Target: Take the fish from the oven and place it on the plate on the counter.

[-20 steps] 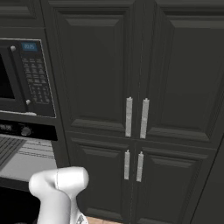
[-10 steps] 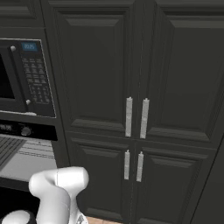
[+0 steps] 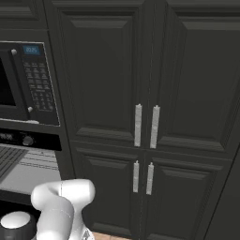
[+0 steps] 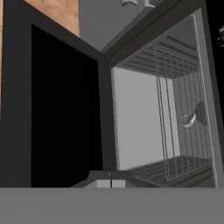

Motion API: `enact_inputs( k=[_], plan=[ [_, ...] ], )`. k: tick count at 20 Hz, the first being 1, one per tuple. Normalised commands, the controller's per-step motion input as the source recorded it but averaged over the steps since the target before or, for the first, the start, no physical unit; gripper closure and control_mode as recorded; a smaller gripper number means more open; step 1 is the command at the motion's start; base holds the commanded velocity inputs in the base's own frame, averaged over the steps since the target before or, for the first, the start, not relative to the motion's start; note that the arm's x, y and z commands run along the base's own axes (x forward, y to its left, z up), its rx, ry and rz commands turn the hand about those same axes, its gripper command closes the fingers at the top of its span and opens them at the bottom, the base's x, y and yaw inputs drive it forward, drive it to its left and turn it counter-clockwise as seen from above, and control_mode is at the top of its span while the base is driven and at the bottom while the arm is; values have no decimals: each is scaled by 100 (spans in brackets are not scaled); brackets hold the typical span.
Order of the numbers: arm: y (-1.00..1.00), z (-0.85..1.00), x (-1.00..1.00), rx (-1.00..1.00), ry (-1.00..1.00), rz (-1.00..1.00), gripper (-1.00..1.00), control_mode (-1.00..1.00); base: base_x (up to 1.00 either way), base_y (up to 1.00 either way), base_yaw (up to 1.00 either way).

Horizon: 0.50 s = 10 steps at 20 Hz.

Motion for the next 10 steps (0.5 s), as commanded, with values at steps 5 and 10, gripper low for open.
enact_inputs(
  k=[5,10],
  plan=[
    [15,-2,13,-4,-2,0,100,-100,0,0,0],
    [32,-5,21,-5,0,-2,-100,-100,0,0,0]
  ],
)
